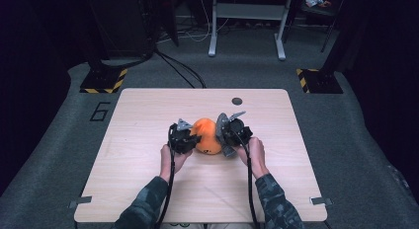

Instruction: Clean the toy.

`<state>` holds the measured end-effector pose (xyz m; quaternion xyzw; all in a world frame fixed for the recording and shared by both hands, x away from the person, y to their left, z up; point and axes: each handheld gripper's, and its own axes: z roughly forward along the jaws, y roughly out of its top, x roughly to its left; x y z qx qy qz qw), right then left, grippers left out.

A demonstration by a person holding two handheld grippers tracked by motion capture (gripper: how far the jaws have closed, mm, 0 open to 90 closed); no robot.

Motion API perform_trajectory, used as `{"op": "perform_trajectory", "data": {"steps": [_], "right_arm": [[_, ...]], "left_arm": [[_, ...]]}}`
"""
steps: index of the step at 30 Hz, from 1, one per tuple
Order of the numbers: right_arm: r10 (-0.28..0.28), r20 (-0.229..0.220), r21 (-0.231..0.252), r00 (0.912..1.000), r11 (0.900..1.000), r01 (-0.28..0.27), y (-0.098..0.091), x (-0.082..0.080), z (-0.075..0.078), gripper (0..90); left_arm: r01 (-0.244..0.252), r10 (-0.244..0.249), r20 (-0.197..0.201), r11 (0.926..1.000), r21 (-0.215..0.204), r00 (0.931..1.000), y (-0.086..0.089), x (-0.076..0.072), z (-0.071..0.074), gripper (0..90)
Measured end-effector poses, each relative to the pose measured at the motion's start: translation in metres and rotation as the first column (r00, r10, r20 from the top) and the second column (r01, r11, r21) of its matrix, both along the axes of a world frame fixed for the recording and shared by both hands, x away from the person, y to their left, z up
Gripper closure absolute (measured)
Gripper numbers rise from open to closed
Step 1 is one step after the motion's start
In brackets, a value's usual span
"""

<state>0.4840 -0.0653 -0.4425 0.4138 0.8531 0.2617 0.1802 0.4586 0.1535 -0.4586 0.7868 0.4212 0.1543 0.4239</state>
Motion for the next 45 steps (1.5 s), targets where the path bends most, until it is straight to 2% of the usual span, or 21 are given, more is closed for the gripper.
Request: {"op": "perform_trajectory", "data": {"steps": [1,6,10,14,18,22,26,30,31,34,40,41,44,45], "right_arm": [[-0.014,-0.028,-0.014,0.9995,0.9998,0.014,-0.002,0.000,-0.006,70.7],[-0.051,-0.075,-0.027,0.9959,0.9984,0.049,-0.004,0.004,-0.022,70.7],[-0.044,-0.103,-0.049,0.9937,0.9981,0.039,-0.005,0.009,-0.037,70.6],[-0.050,-0.125,-0.035,0.9909,0.9983,0.046,-0.006,0.012,-0.046,70.5],[-0.052,-0.116,-0.043,0.9919,0.9980,0.047,-0.009,0.011,-0.041,70.6],[-0.069,-0.086,-0.017,0.9939,0.9975,0.068,-0.016,0.007,-0.026,70.7],[-0.063,-0.005,0.025,0.9980,0.9977,0.064,-0.019,0.003,0.000,70.7],[-0.044,0.027,0.042,0.9987,0.9982,0.043,-0.011,-0.003,0.015,70.8],[-0.025,0.010,0.019,0.9996,0.9995,0.025,-0.004,-0.003,0.013,70.8],[-0.027,-0.013,-0.015,0.9996,0.9995,0.027,0.004,0.000,0.002,71.0],[-0.037,-0.014,0.005,0.9992,0.9993,0.037,0.003,0.002,-0.002,71.1],[-0.028,-0.007,-0.006,0.9996,0.9996,0.028,0.002,0.003,-0.002,71.2],[-0.025,-0.007,-0.010,0.9997,0.9996,0.025,0.001,0.004,-0.003,71.2],[-0.030,-0.009,-0.012,0.9995,0.9995,0.030,0.001,0.004,-0.004,71.2]], "left_arm": [[-0.004,0.004,0.003,1.0000,-0.001,1.0000,0.000,0.000,0.000,83.9],[-0.003,0.003,0.000,1.0000,0.001,1.0000,0.001,0.000,0.000,83.8],[-0.003,0.003,-0.001,1.0000,0.000,1.0000,0.001,0.000,0.000,83.7],[-0.006,0.006,-0.001,1.0000,-0.001,1.0000,0.002,0.000,0.000,83.6],[-0.006,0.006,-0.004,1.0000,0.003,1.0000,0.003,0.000,0.001,83.3],[-0.010,0.010,-0.001,0.9999,-0.009,0.9999,0.005,0.000,0.000,83.1],[-0.011,0.011,0.001,0.9999,-0.007,0.9999,0.004,0.000,0.000,82.9],[-0.013,0.013,-0.001,0.9999,-0.002,0.9999,0.004,0.000,0.000,82.5],[-0.013,0.013,-0.001,0.9999,-0.003,0.9999,0.004,0.000,0.001,82.2],[-0.002,0.002,-0.002,1.0000,0.009,1.0000,0.005,0.000,0.001,81.1],[0.015,-0.015,-0.003,0.9999,0.005,0.9999,0.007,0.001,0.004,73.0],[0.034,-0.034,-0.001,0.9994,0.013,0.9994,0.009,0.002,0.006,69.3],[0.043,-0.043,0.005,0.9988,0.024,0.9991,0.012,0.004,0.008,64.2],[0.048,-0.048,0.004,0.9981,0.038,0.9988,0.015,0.005,0.010,60.1]]}}
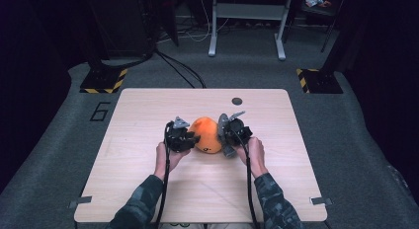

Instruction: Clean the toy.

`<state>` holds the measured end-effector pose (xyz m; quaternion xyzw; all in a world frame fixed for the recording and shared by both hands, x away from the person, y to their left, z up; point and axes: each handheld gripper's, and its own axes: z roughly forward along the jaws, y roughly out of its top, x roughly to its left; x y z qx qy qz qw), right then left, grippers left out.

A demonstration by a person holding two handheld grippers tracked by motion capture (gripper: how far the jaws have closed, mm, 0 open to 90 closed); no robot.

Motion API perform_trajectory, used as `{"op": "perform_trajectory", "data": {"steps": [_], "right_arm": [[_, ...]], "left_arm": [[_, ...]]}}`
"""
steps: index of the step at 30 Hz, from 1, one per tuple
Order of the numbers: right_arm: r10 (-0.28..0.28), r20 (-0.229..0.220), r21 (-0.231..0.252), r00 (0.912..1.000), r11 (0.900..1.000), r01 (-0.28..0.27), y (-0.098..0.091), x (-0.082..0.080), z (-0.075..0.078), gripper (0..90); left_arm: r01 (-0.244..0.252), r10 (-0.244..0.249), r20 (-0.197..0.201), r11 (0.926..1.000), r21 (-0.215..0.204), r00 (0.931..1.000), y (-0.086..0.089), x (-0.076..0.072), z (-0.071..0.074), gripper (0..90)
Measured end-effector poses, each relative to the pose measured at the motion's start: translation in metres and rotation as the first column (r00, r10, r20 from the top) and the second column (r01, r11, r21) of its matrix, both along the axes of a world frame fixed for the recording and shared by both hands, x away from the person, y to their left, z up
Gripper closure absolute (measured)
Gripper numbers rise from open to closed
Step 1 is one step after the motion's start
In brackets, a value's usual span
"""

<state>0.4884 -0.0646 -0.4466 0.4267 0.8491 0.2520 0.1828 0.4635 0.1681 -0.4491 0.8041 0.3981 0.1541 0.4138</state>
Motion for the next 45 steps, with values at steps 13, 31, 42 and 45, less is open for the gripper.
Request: {"op": "perform_trajectory", "data": {"steps": [13,31,42,45], "right_arm": [[0.000,-0.008,-0.012,1.0000,0.9999,0.000,-0.001,0.000,-0.002,71.4],[-0.054,0.091,0.031,0.9944,0.9982,0.052,-0.014,-0.002,0.021,71.3],[0.040,0.173,-0.004,0.9841,0.9992,-0.040,0.018,-0.017,0.053,71.2],[0.049,0.151,-0.033,0.9873,0.9985,-0.044,0.028,-0.016,0.047,71.2]], "left_arm": [[0.188,-0.188,-0.010,0.9782,0.088,0.9821,-0.001,0.029,0.001,44.0],[-0.003,0.004,0.030,0.9997,-0.023,0.9995,-0.008,0.005,-0.002,83.4],[-0.067,0.069,0.053,0.9967,-0.047,0.9962,-0.028,-0.012,0.002,83.5],[-0.060,0.063,0.042,0.9970,-0.048,0.9972,-0.028,-0.013,-0.001,83.4]]}}
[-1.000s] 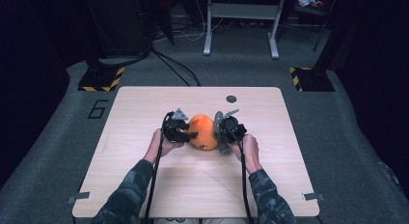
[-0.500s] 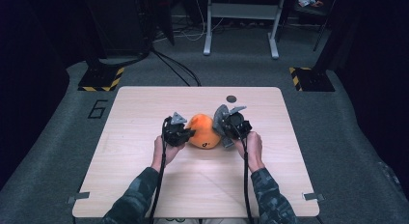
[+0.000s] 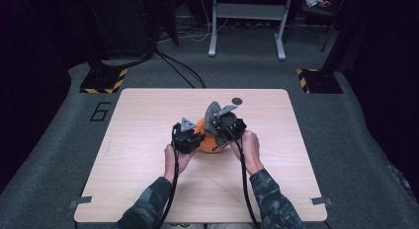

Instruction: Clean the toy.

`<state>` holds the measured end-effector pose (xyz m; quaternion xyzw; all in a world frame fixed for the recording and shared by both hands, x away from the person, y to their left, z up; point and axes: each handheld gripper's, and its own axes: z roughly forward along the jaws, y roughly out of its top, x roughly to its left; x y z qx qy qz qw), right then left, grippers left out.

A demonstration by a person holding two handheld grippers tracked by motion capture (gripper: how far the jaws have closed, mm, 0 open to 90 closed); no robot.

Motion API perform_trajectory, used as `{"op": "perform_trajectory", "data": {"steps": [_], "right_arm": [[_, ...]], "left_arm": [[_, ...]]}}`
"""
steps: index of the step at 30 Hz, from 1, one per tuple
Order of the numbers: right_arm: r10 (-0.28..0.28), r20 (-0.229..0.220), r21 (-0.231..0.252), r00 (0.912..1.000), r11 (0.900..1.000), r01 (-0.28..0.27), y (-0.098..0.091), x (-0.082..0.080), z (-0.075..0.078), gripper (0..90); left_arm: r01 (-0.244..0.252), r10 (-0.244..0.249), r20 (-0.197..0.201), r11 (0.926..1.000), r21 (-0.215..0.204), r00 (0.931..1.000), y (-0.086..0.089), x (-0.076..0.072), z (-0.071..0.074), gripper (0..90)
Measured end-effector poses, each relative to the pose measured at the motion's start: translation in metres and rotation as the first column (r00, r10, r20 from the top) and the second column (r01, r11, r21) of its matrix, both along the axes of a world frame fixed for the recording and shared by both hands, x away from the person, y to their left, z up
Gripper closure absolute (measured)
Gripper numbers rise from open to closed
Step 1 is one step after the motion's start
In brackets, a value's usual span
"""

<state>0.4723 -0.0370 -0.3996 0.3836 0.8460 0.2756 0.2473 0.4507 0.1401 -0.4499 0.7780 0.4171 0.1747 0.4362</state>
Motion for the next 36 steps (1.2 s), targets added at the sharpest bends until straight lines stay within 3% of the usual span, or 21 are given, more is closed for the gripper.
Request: {"op": "perform_trajectory", "data": {"steps": [10,18,23,26,31,36], "right_arm": [[0.010,-0.018,-0.008,0.9998,0.9999,-0.010,-0.004,0.005,-0.015,71.3],[-0.035,-0.088,-0.006,0.9955,0.9994,0.035,-0.023,0.011,-0.043,71.4],[-0.076,-0.146,-0.009,0.9864,0.9971,0.076,-0.031,0.016,-0.057,71.4],[-0.110,-0.189,-0.012,0.9759,0.9939,0.109,-0.034,0.019,-0.068,71.4],[-0.105,-0.232,-0.022,0.9670,0.9945,0.102,-0.038,0.026,-0.088,71.3],[-0.107,-0.216,-0.023,0.9704,0.9942,0.105,-0.041,0.024,-0.080,71.3]], "left_arm": [[-0.001,0.001,-0.016,0.9999,-0.011,0.9999,0.006,0.003,-0.006,82.4],[0.000,-0.001,-0.021,0.9999,-0.016,0.9998,0.006,0.005,-0.008,81.7],[-0.002,0.001,-0.019,0.9998,-0.019,0.9998,0.006,0.005,-0.008,81.6],[-0.007,0.006,-0.017,0.9998,-0.020,0.9998,0.007,0.006,-0.009,81.5],[-0.008,0.007,-0.023,0.9995,-0.030,0.9997,0.010,0.006,-0.009,81.4],[-0.011,0.011,-0.017,0.9996,-0.026,0.9998,0.010,0.007,-0.009,81.2]]}}
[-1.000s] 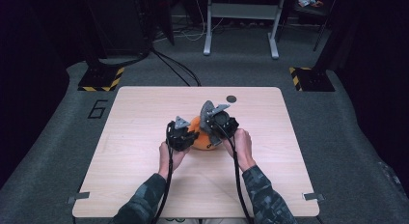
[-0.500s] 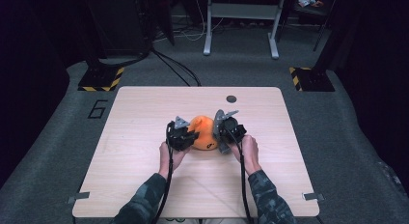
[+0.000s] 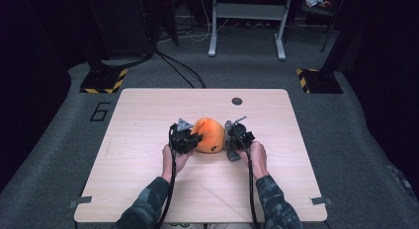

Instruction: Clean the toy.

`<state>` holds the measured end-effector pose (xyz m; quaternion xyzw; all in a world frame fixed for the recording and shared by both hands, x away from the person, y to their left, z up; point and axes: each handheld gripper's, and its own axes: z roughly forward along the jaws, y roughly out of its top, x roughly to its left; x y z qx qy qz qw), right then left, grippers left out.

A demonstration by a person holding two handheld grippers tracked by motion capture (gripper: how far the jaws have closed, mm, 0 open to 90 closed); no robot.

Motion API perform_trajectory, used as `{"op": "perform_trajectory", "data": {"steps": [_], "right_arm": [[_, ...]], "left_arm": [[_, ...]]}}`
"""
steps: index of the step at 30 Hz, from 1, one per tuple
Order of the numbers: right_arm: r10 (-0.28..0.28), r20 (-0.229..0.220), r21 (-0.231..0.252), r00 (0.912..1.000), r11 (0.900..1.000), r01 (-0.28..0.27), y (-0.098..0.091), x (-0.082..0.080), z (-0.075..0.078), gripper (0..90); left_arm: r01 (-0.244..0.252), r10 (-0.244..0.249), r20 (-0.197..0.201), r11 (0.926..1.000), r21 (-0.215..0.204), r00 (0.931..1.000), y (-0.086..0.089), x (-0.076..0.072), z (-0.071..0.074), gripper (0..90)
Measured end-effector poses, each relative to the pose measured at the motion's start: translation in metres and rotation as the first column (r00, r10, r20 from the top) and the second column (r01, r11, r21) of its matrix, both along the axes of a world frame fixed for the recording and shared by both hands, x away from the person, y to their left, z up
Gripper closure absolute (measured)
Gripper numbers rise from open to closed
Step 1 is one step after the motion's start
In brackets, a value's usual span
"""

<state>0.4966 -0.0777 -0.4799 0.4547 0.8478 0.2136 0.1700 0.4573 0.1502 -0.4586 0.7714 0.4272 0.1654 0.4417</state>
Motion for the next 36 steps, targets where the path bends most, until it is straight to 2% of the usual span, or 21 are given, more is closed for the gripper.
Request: {"op": "perform_trajectory", "data": {"steps": [4,7,11,14,17,18,19,20,22,24,26,29,31,36], "right_arm": [[-0.014,0.038,0.029,0.9992,0.9995,0.013,-0.005,-0.004,0.023,71.3],[0.024,0.104,0.039,0.9943,0.9988,-0.029,-0.003,-0.008,0.046,71.3],[0.079,0.171,0.048,0.9821,0.9949,-0.088,0.014,-0.017,0.072,71.2],[0.117,0.198,0.031,0.9732,0.9916,-0.126,0.029,-0.021,0.079,71.1],[0.138,0.187,0.002,0.9726,0.9900,-0.141,0.039,-0.019,0.075,71.0],[0.124,0.166,0.004,0.9782,0.9920,-0.127,0.041,-0.020,0.073,71.1],[0.136,0.182,0.003,0.9738,0.9903,-0.139,0.040,-0.017,0.071,71.1],[0.125,0.170,0.015,0.9775,0.9916,-0.129,0.040,-0.018,0.070,71.1],[0.133,0.171,0.005,0.9761,0.9907,-0.136,0.036,-0.017,0.068,71.1],[0.111,0.146,0.008,0.9831,0.9935,-0.114,0.034,-0.019,0.064,71.1],[0.119,0.151,0.002,0.9814,0.9927,-0.120,0.031,-0.017,0.062,71.1],[0.096,0.104,0.000,0.9900,0.9954,-0.096,0.023,-0.016,0.048,71.2],[0.099,0.103,0.002,0.9897,0.9950,-0.100,0.018,-0.014,0.041,71.2],[0.061,0.064,0.014,0.9961,0.9980,-0.062,0.013,-0.012,0.030,71.2]], "left_arm": [[0.000,0.000,-0.001,1.0000,0.003,1.0000,-0.001,0.000,0.000,81.1],[0.005,-0.005,0.000,0.9999,0.010,1.0000,-0.002,0.000,0.001,81.0],[0.007,-0.007,0.004,0.9999,0.013,1.0000,-0.003,-0.001,0.001,80.9],[0.014,-0.014,0.001,0.9998,0.017,0.9999,-0.004,-0.001,0.002,80.9],[0.013,-0.013,0.001,0.9997,0.023,0.9999,-0.004,-0.001,0.002,80.8],[0.012,-0.012,0.001,0.9997,0.020,0.9999,-0.004,0.000,0.002,80.8],[0.011,-0.011,0.002,0.9998,0.013,0.9999,-0.003,0.000,0.002,80.8],[0.013,-0.013,-0.001,0.9998,0.014,0.9999,-0.003,0.000,0.002,80.8],[0.012,-0.012,0.002,0.9999,0.011,0.9999,-0.003,0.000,0.001,80.8],[0.009,-0.009,-0.002,0.9999,0.008,1.0000,-0.003,0.000,0.001,80.8],[0.010,-0.010,-0.005,0.9999,0.007,0.9999,-0.002,0.001,0.001,80.8],[0.013,-0.013,-0.006,0.9999,0.009,0.9999,-0.002,0.001,0.001,80.7],[0.012,-0.012,-0.005,0.9999,0.009,0.9999,-0.002,0.001,0.001,80.7],[0.010,-0.010,0.000,0.9999,0.012,1.0000,-0.003,0.001,0.001,80.6]]}}
